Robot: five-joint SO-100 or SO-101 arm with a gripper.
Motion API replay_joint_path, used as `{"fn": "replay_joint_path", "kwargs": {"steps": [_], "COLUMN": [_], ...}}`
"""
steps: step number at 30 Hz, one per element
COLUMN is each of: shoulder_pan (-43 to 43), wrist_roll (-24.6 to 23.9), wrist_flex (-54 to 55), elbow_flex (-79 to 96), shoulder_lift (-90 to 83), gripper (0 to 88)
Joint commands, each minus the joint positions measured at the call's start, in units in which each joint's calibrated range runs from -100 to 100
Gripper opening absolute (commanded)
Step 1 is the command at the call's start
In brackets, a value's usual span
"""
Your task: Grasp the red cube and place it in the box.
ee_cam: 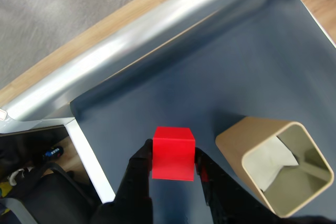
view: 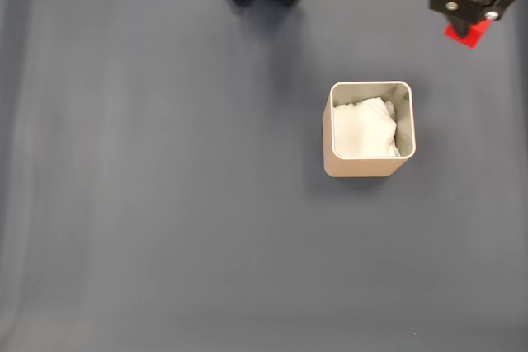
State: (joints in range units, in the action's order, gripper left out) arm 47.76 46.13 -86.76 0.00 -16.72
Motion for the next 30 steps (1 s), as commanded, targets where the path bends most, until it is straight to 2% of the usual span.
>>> {"fn": "replay_joint_path", "kwargs": {"steps": [1,14,30], "shoulder_pan": [-3.6,-16.5,-25.9], "wrist_roll": [-0.2,1.8,3.8], "wrist_flex": [-2.3,-1.7,3.2], "elbow_flex": [-2.3,-1.7,-1.4], "shoulder_lift": [-3.7,-5.5,-4.2], "gripper": [3.6,3.5,3.5]}}
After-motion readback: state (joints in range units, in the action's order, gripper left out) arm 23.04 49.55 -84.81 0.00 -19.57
